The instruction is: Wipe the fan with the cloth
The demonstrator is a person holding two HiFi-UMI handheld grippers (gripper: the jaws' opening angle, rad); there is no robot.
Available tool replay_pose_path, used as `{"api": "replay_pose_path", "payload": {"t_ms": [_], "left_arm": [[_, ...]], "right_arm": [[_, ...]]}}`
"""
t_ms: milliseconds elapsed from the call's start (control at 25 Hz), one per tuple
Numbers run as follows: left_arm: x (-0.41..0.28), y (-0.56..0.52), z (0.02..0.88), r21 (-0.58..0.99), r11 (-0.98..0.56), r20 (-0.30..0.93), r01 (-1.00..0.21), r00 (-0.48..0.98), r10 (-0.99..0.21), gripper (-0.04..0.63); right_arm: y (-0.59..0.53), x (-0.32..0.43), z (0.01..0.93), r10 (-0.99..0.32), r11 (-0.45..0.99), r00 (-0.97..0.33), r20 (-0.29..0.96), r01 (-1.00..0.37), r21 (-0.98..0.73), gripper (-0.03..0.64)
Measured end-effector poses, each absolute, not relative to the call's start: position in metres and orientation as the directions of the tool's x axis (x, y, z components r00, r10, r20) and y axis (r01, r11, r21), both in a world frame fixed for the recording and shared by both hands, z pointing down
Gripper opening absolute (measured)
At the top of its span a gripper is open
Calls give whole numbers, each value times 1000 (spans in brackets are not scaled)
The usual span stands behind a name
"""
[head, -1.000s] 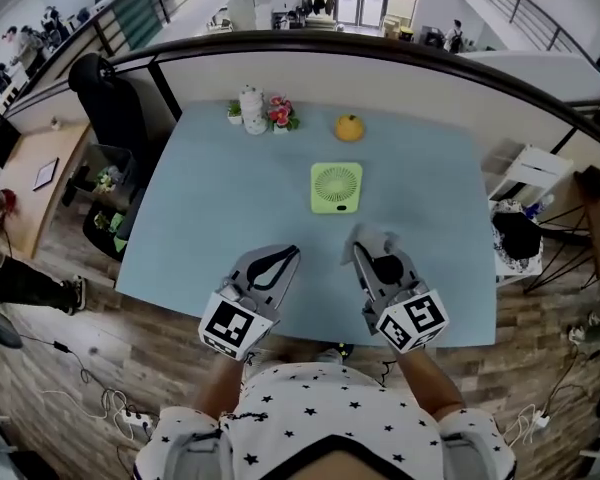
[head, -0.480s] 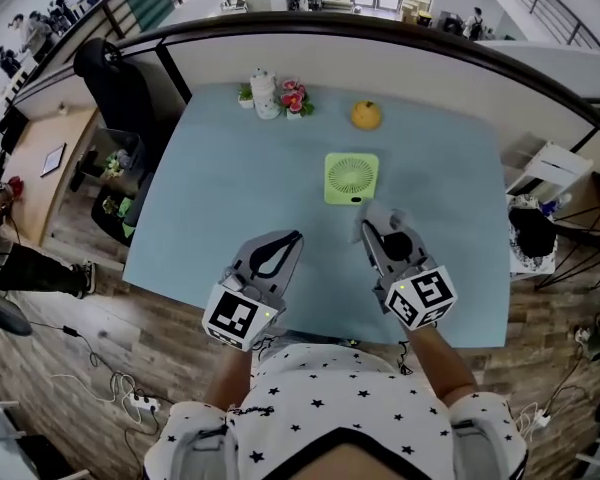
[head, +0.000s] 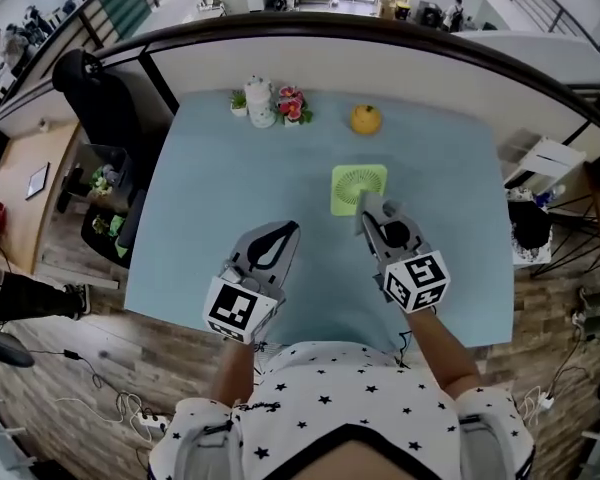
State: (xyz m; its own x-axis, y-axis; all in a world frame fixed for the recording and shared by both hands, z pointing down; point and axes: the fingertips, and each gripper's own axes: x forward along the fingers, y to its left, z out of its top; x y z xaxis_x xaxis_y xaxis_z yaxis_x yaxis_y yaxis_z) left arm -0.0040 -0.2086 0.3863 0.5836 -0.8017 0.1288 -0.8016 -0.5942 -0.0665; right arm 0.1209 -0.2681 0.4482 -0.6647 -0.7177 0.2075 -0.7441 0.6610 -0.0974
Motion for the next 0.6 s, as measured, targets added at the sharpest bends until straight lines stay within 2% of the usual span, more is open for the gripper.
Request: {"api": "replay_pose_path", "payload": {"t_ms": [600], "left_arm": [[-59,-236,436,31,-548,166,-836,545,-822,34]], "right_arm": [[-336,75,514,-713,644,-609,348,-764,-19,55]]}}
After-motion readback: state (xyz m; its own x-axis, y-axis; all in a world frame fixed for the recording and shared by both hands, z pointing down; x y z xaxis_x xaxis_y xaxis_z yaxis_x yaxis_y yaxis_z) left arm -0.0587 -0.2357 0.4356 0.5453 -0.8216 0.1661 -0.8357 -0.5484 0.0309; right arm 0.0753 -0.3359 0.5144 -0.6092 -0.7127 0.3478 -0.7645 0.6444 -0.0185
